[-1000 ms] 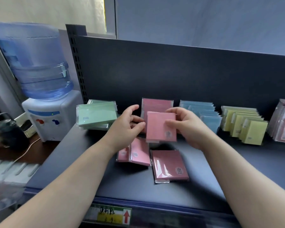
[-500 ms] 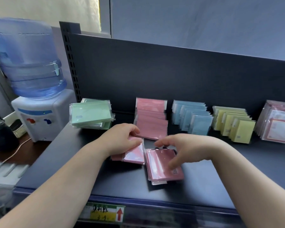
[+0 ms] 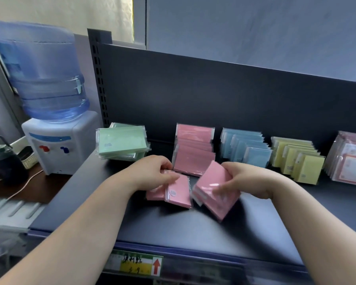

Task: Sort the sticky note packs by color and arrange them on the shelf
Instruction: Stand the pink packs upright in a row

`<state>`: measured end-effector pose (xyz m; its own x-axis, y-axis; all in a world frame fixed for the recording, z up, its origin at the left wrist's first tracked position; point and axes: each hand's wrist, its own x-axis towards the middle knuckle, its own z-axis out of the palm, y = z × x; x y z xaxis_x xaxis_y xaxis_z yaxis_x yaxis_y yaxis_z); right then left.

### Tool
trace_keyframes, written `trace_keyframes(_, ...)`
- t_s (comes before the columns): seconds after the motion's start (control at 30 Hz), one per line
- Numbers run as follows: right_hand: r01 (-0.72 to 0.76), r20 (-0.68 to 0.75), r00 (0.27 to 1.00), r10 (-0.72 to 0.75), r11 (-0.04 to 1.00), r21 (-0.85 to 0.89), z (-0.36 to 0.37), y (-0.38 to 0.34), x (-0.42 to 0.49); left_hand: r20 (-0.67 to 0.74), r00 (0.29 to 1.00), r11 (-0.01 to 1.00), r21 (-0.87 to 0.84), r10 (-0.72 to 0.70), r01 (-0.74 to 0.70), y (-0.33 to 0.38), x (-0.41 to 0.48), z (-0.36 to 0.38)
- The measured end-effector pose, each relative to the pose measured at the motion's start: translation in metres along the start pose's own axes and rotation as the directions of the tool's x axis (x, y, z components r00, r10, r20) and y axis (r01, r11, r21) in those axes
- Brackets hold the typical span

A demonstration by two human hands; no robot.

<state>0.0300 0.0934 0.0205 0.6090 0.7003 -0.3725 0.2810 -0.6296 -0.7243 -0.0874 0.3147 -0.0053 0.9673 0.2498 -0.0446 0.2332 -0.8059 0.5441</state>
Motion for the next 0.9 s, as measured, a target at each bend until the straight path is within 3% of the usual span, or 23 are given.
trace_keyframes(0.13,0.025,-0.329,0.939,0.102,0.933,0.36,0.008,0.006,0.03,0.1,0.995,1.0,0.0,0.012,-0.012,0.0,-0.002,-0.004)
trace_keyframes(0.23,0.052,-0.445,0.879,0.173,0.892,0.448,0.021,0.002,0.047,0.129,0.992,1.0,0.012,0.017,-0.019,0.0,-0.003,-0.006)
trace_keyframes(0.3,0.041,-0.501,0.85,0.162,0.928,0.37,0.029,-0.002,0.052,0.15,0.989,1.0,0.007,0.001,-0.002,-0.003,-0.003,-0.006)
trace_keyframes(0.4,-0.08,-0.594,0.802,0.064,0.997,0.001,0.034,-0.008,0.048,0.18,0.983,1.0,0.008,-0.029,0.028,-0.009,-0.005,-0.008)
trace_keyframes(0.47,-0.15,-0.642,0.766,-0.009,0.97,-0.192,0.033,-0.007,0.045,0.183,0.982,0.998,0.042,-0.044,0.037,-0.01,-0.006,-0.01)
trace_keyframes(0.53,-0.102,-0.657,0.746,-0.111,0.955,-0.277,0.036,-0.011,0.038,0.162,0.985,0.997,0.04,-0.065,0.059,-0.009,-0.007,-0.013)
trace_keyframes(0.6,0.033,-0.609,0.733,-0.304,0.909,-0.415,0.042,-0.018,0.028,0.118,0.989,0.996,0.01,-0.086,0.085,-0.008,-0.008,-0.015)
trace_keyframes(0.67,0.194,-0.405,0.774,-0.487,0.791,-0.581,0.048,-0.027,0.016,0.082,0.991,0.995,-0.003,-0.103,0.104,-0.006,-0.007,-0.016)
trace_keyframes(0.77,0.319,-0.024,0.895,-0.446,0.675,-0.665,0.062,-0.034,0.006,0.041,0.991,0.987,-0.088,-0.129,0.133,-0.005,-0.006,-0.015)
trace_keyframes(0.83,0.33,0.062,0.912,-0.405,0.636,-0.698,0.07,-0.034,0.006,0.014,0.988,0.971,-0.186,-0.153,0.153,-0.006,-0.003,-0.012)
trace_keyframes(0.9,0.343,0.035,0.895,-0.444,0.639,-0.688,0.075,-0.034,0.006,0.008,0.984,0.935,-0.311,-0.176,0.17,-0.008,0.0,-0.011)
